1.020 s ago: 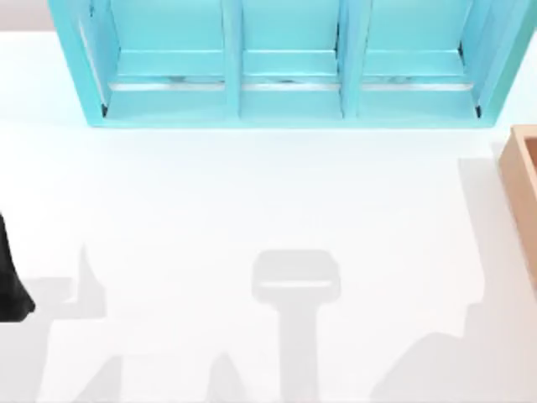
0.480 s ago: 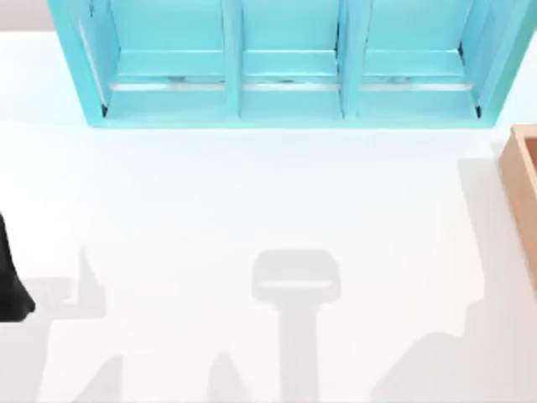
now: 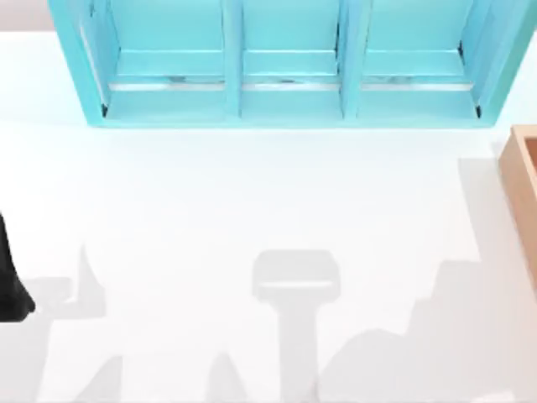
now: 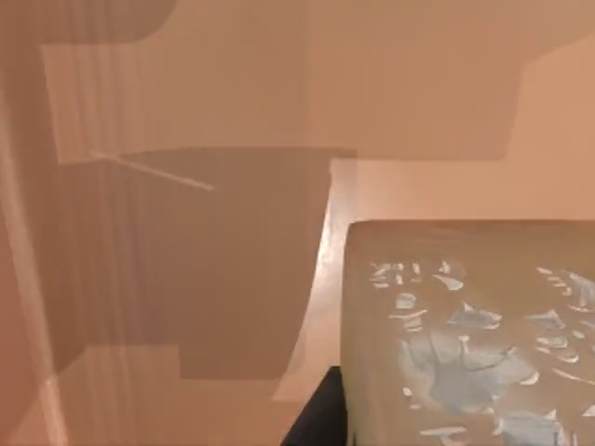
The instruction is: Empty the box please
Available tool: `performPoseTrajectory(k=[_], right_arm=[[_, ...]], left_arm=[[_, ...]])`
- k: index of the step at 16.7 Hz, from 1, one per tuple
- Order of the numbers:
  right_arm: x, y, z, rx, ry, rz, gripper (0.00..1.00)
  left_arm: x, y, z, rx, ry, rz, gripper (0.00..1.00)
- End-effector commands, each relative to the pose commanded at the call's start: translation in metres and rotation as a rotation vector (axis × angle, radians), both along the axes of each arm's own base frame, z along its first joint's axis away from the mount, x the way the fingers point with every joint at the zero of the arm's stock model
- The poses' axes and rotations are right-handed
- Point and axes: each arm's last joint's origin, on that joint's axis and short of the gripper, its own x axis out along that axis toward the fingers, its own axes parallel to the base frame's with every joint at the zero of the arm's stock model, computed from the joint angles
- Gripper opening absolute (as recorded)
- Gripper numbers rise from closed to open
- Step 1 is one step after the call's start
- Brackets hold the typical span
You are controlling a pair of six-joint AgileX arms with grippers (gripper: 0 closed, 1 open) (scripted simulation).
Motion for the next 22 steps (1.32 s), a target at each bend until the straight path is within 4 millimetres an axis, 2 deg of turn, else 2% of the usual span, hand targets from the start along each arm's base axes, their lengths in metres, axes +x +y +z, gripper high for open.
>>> performPoseTrajectory(k=[4, 6, 11, 13, 17, 22], right_arm=[[-0.006, 0.003, 0.051, -0.003, -0.007, 0.001, 0.00], [-0.009, 0.004, 0.065, -0.007, -0.019, 0.000, 0.00], [-0.008, 0.005, 0.065, -0.006, -0.017, 0.001, 0.00], [-0.005, 0.013, 0.064, -0.008, -0.027, 0.004, 0.00], [0.005, 0.056, 0.055, -0.007, -0.064, 0.015, 0.00], [0.004, 0.135, 0.033, 0.015, -0.098, 0.029, 0.00]], left_arm=[[0.000, 0.000, 0.000, 0.000, 0.000, 0.000, 1.00], [0.000, 0.000, 0.000, 0.000, 0.000, 0.000, 1.00], [0.000, 0.000, 0.000, 0.000, 0.000, 0.000, 1.00], [0.000, 0.000, 0.000, 0.000, 0.000, 0.000, 1.00], [0.000, 0.000, 0.000, 0.000, 0.000, 0.000, 1.00], [0.000, 0.000, 0.000, 0.000, 0.000, 0.000, 1.00]])
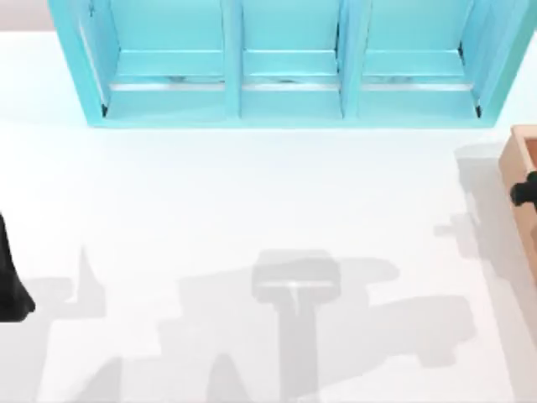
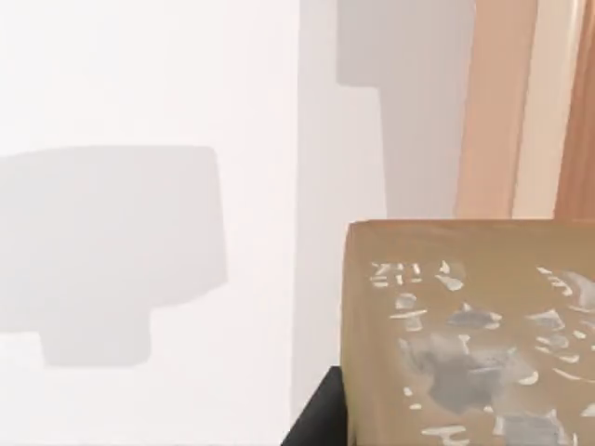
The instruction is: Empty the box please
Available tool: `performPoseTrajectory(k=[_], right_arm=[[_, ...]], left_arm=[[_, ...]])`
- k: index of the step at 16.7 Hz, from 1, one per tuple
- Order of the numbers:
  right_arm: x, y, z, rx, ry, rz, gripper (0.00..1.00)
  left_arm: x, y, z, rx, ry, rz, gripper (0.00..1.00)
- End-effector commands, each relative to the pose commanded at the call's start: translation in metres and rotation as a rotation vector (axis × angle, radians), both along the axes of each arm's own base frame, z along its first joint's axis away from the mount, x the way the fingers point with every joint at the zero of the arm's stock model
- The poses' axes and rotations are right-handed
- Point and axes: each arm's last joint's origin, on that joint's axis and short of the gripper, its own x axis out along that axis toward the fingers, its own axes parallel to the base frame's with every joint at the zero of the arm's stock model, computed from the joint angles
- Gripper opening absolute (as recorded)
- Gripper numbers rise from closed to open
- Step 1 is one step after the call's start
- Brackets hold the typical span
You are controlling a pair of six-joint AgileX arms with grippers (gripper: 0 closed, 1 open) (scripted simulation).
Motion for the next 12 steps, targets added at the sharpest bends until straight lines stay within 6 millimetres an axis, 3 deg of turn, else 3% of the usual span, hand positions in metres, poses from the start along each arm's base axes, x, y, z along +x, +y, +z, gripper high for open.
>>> performPoseTrajectory(k=[3, 6, 9, 12], right_arm=[[-0.013, 0.042, -0.018, 0.011, 0.007, 0.002, 0.00], [-0.030, 0.069, -0.039, -0.001, 0.040, -0.009, 0.00], [-0.040, 0.077, -0.055, -0.028, 0.076, -0.028, 0.00], [-0.041, 0.077, -0.056, -0.030, 0.079, -0.029, 0.00]], left_arm=[[0.000, 0.000, 0.000, 0.000, 0.000, 0.000, 1.00], [0.000, 0.000, 0.000, 0.000, 0.000, 0.000, 1.00], [0.000, 0.000, 0.000, 0.000, 0.000, 0.000, 1.00], [0.000, 0.000, 0.000, 0.000, 0.000, 0.000, 1.00]])
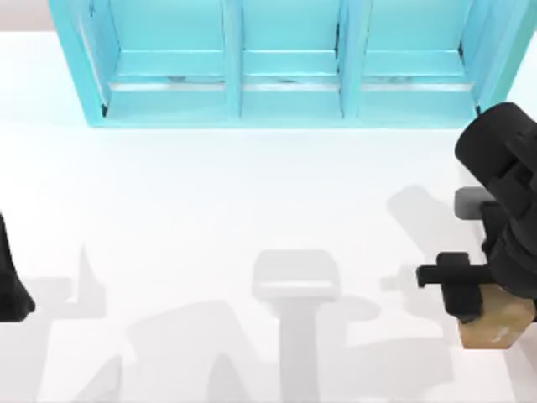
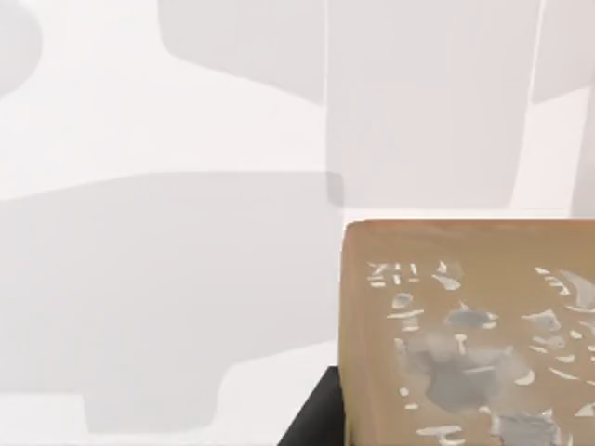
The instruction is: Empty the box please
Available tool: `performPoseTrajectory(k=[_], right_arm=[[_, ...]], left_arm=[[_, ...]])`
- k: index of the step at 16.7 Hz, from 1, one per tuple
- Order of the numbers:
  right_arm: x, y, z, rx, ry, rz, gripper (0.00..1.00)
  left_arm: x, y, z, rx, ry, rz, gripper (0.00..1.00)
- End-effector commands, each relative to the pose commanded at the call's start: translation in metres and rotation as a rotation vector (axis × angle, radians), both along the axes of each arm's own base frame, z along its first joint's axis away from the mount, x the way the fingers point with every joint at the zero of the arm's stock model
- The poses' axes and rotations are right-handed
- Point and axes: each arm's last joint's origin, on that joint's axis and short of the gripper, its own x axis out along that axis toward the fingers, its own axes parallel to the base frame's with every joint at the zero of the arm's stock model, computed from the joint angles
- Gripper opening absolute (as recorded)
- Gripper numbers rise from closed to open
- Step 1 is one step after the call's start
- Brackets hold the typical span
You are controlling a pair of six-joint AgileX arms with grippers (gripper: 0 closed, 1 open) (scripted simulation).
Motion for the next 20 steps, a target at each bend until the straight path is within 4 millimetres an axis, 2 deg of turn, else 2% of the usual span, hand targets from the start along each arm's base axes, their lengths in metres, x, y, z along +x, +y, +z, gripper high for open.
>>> performPoseTrajectory(k=[3, 7, 9, 15, 19, 20], right_arm=[[-0.001, 0.003, -0.001, 0.017, 0.001, 0.025, 0.00], [-0.012, 0.029, -0.015, 0.073, 0.002, 0.191, 0.00], [-0.014, 0.033, -0.022, 0.071, -0.005, 0.207, 0.00], [0.000, 0.002, -0.044, 0.003, -0.002, 0.009, 0.00], [0.000, 0.000, -0.045, 0.000, 0.000, 0.000, 0.00], [0.000, 0.000, -0.045, 0.000, 0.000, 0.000, 0.08]], left_arm=[[0.000, 0.000, 0.000, 0.000, 0.000, 0.000, 1.00], [0.000, 0.000, 0.000, 0.000, 0.000, 0.000, 1.00], [0.000, 0.000, 0.000, 0.000, 0.000, 0.000, 1.00], [0.000, 0.000, 0.000, 0.000, 0.000, 0.000, 1.00], [0.000, 0.000, 0.000, 0.000, 0.000, 0.000, 1.00], [0.000, 0.000, 0.000, 0.000, 0.000, 0.000, 1.00]])
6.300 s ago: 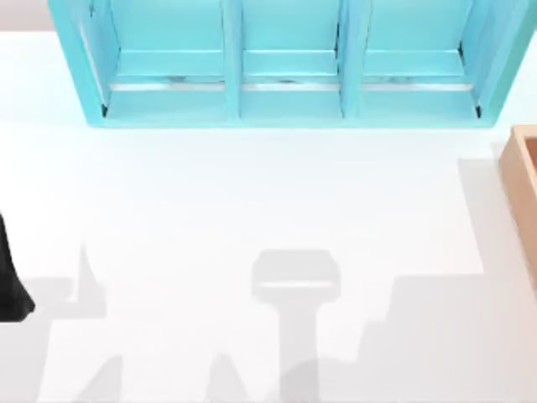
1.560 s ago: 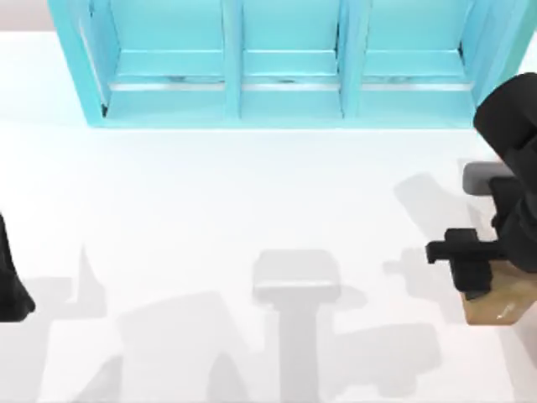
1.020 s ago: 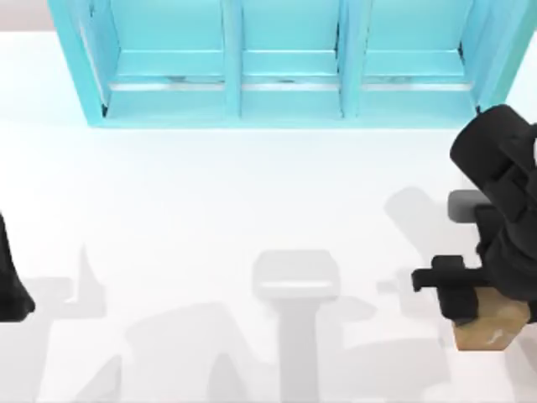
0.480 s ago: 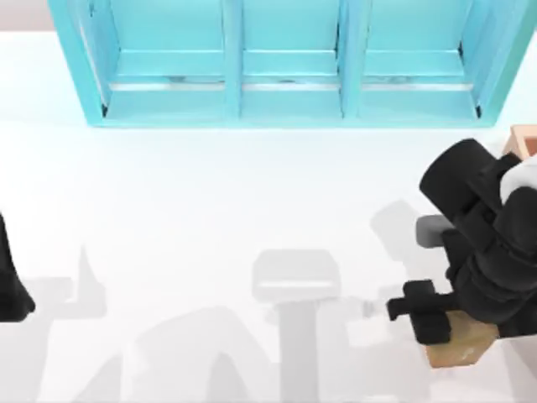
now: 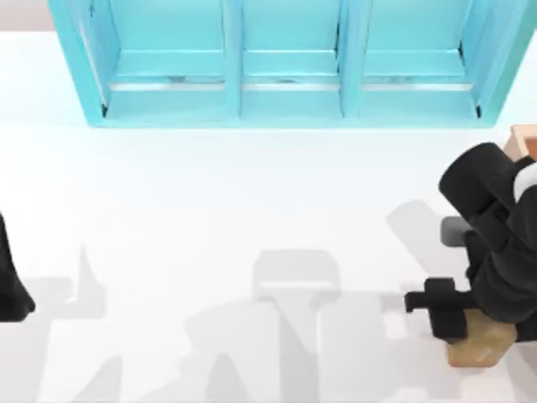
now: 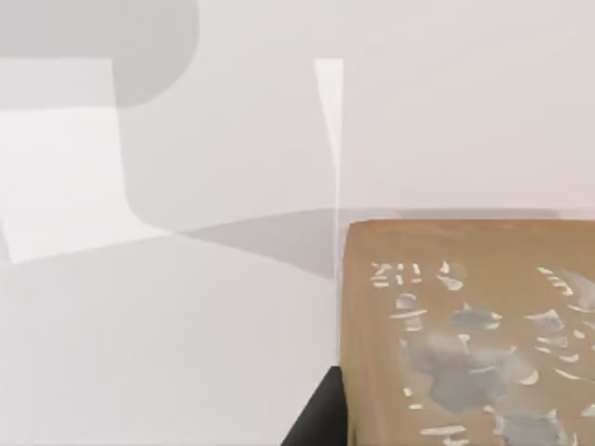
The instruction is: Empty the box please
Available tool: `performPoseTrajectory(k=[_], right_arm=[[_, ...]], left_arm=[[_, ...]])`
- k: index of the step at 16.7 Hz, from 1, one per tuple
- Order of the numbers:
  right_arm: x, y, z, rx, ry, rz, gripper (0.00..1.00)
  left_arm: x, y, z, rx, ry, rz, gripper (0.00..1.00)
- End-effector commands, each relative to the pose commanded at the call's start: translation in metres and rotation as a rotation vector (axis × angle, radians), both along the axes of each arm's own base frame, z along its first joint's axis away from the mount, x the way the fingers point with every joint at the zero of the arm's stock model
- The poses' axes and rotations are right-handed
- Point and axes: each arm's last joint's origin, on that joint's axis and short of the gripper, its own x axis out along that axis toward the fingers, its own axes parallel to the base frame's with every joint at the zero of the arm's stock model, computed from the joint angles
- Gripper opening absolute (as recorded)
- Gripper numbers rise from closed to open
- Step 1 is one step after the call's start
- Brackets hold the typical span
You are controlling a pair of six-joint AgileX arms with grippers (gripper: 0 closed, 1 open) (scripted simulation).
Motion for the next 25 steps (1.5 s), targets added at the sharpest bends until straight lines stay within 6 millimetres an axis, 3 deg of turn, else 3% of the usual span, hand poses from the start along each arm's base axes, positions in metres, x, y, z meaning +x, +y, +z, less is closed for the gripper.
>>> performPoseTrajectory(k=[12, 22, 25], right_arm=[[0.000, 0.000, 0.000, 0.000, 0.000, 0.000, 0.98], [0.000, 0.001, 0.000, 0.000, 0.000, 0.002, 1.00], [-0.009, 0.014, 0.010, -0.011, -0.008, 0.033, 1.00]], left_arm=[[0.000, 0.000, 0.000, 0.000, 0.000, 0.000, 1.00], [0.000, 0.000, 0.000, 0.000, 0.000, 0.000, 1.00], [0.000, 0.000, 0.000, 0.000, 0.000, 0.000, 1.00]])
